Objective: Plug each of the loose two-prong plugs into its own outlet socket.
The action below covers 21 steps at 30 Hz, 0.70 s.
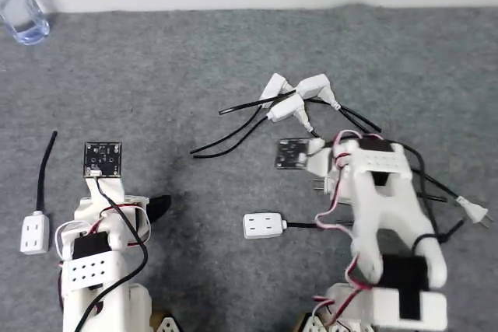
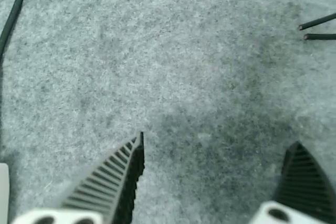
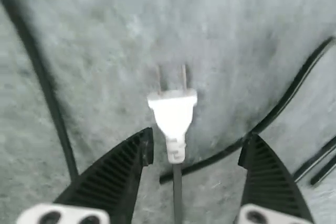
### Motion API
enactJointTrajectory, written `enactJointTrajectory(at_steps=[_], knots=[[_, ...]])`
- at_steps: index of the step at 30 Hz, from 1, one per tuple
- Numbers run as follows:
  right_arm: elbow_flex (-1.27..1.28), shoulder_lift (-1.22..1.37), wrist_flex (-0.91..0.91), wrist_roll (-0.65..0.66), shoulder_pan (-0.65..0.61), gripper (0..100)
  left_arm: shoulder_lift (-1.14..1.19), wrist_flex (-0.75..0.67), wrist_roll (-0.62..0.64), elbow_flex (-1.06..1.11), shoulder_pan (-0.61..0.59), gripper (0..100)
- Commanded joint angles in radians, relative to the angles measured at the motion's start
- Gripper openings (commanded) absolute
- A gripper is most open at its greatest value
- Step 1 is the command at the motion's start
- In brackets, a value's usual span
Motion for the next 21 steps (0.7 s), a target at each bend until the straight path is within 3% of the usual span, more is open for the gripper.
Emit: enactJointTrajectory(at_steps=[1,9,16,21], knots=[[-0.012,-0.077,0.038,-0.063,-0.07,26.3,-0.008,-0.021,0.003,-0.005,0.006,39],[-0.012,-0.081,0.035,-0.087,-0.087,26.3,-0.008,-0.021,0.003,-0.005,0.006,39],[-0.012,-0.025,0.035,0.031,-0.004,26.2,-0.008,-0.021,0.003,-0.005,0.006,39],[-0.117,0.128,0.05,0.038,-0.004,26.2,-0.008,-0.023,0.003,-0.005,0.006,39]])
